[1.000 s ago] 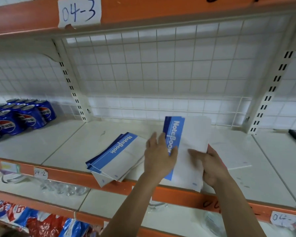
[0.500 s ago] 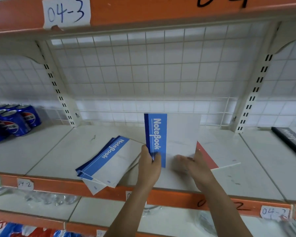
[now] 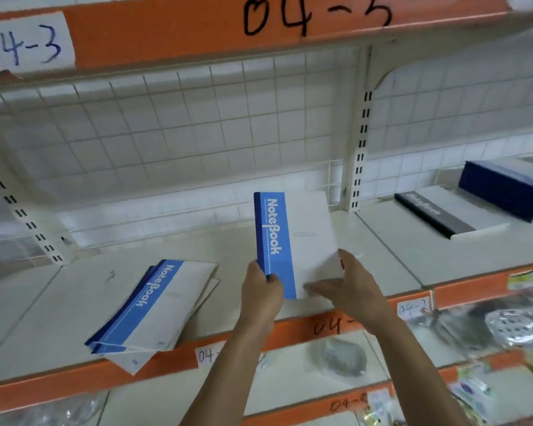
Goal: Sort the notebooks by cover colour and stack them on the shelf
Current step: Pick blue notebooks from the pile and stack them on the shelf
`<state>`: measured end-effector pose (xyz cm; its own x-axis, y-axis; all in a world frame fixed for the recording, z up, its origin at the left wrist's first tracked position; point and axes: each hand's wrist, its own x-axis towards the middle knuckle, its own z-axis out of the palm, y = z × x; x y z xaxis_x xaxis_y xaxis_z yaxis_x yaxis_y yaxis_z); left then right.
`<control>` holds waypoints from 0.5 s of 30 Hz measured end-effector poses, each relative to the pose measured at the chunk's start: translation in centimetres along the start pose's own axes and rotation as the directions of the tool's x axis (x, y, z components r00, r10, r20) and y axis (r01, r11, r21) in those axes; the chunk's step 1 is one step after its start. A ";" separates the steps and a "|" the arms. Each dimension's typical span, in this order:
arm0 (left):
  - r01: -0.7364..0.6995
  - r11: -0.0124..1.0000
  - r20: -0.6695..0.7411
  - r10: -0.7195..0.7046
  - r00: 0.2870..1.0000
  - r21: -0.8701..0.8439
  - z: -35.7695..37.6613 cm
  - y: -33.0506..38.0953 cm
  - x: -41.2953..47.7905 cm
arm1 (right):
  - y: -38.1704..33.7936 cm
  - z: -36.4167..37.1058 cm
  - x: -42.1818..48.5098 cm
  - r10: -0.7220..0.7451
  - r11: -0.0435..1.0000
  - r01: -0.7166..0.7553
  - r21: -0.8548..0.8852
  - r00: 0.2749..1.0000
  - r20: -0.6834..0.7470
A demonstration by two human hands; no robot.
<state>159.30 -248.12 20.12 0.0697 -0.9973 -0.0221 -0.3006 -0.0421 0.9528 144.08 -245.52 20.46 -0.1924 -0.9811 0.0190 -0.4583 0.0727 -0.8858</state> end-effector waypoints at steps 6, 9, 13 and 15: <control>-0.113 0.993 0.239 0.105 0.965 0.019 4.5 1.5 -3.1 | 3.2 -5.3 -2.1 -0.031 0.992 0.028 -0.120 0.999 -0.024; -0.205 0.978 0.377 0.175 0.910 0.041 7.6 2.3 -4.0 | 4.7 -9.0 -3.1 -0.070 0.976 0.053 -0.212 0.995 -0.071; -0.330 0.931 0.378 0.251 0.891 0.159 14.1 2.9 -4.7 | 7.8 -14.5 -4.7 -0.044 0.968 0.020 -0.251 0.995 -0.089; -0.353 0.913 0.360 0.266 0.894 0.202 17.9 3.3 -5.7 | 9.7 -17.7 -5.4 -0.054 0.966 0.020 -0.259 0.991 -0.124</control>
<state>140.88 -243.60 17.97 -0.3598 -0.9246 0.1252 -0.4916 0.3019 0.8168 125.31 -236.32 19.96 -0.2733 -0.9539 0.1243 -0.6714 0.0966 -0.7348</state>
